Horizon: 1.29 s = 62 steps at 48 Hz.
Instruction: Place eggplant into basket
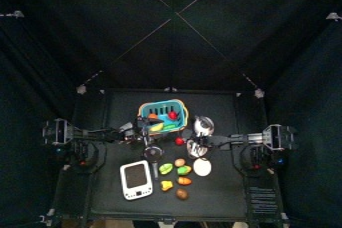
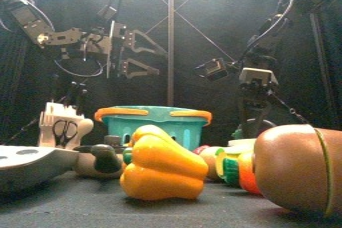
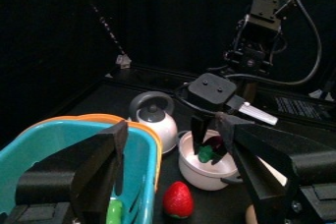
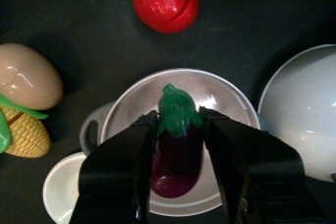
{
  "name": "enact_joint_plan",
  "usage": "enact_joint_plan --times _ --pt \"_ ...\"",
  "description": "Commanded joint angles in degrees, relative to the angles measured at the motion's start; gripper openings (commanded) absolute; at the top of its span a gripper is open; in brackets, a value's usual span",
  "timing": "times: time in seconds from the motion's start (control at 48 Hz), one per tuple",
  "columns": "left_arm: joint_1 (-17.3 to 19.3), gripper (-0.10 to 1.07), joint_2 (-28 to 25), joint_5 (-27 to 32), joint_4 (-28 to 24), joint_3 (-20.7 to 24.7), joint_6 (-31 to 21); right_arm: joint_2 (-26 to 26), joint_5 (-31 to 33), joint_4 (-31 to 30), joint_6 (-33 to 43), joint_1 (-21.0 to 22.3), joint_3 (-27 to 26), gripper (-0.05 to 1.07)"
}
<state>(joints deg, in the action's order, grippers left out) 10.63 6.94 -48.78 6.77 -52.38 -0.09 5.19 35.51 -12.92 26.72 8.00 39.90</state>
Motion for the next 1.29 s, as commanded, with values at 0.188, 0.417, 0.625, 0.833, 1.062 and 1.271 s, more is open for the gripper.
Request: enact_joint_plan --times 0.188,0.417,0.625,0.833,1.062,1.271 --pt "-0.3 1.03 0.3 -0.4 0.0 0.9 0.0 5.1 -0.5 -2.2 -0.1 0.4 -2.1 0.59" --pt "-0.3 1.03 0.6 -0.4 -0.1 0.8 0.0 9.0 -8.3 -6.4 -0.1 4.0 -4.8 0.59" --pt "-0.3 1.03 0.7 -0.4 0.0 0.4 0.0 8.3 -27.4 -9.1 0.3 11.1 -5.7 0.59" --pt "-0.3 1.03 0.7 -0.4 0.0 0.1 0.0 2.4 -39.6 -8.8 0.8 16.0 -7.4 0.60" --pt "-0.4 1.03 0.8 -0.4 0.0 0.2 -0.1 -5.2 -39.7 -8.3 0.8 16.8 -12.6 0.61" --pt "-0.9 1.03 0.8 -0.4 0.0 0.1 -0.1 -7.7 -39.7 -8.3 0.8 16.8 -14.7 0.77"
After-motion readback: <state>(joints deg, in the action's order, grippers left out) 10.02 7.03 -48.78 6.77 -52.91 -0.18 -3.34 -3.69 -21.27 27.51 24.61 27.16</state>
